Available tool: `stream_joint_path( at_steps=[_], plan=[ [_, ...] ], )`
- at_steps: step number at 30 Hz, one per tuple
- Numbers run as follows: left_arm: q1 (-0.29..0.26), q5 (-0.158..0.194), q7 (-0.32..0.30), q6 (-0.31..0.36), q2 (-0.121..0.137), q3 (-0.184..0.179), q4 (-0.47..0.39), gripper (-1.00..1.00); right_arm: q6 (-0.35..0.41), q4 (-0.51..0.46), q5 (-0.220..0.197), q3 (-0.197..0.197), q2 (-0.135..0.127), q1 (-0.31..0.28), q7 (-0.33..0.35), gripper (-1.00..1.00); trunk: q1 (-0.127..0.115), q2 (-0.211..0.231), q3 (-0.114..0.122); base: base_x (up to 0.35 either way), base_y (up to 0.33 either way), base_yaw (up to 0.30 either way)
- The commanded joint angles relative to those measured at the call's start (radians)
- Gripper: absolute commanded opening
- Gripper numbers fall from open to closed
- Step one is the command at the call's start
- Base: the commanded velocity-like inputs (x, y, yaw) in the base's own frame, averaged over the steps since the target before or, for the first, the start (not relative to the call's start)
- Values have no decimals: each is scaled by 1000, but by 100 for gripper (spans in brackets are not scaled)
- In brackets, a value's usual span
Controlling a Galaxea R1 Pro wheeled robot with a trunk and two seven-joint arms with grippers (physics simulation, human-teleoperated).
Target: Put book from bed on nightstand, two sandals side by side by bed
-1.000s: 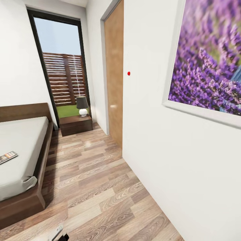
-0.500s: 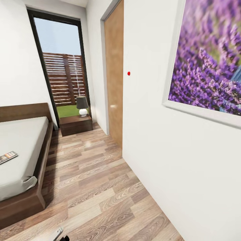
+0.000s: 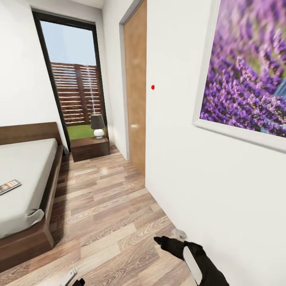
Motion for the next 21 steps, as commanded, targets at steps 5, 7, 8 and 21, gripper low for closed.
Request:
stream_joint_path(
  at_steps=[5,7,8,21],
  plan=[
    [0,11,-1,-3,0,-3,-9,100,163,-54,-175,0,-1,-2,241,100,0,-1,-1,0,0,0],
    [0,11,-1,-4,-1,-3,-10,100,180,-59,-197,0,-2,-2,274,100,0,-1,-1,0,0,0],
    [0,11,-1,-4,-1,-3,-10,100,183,-60,-200,0,-3,-2,279,100,0,-1,-1,0,0,0],
    [0,12,0,-2,-5,-3,-11,100,189,-59,-210,-1,-5,-2,295,100,27,-50,-23,0,0,0]
  ],
)
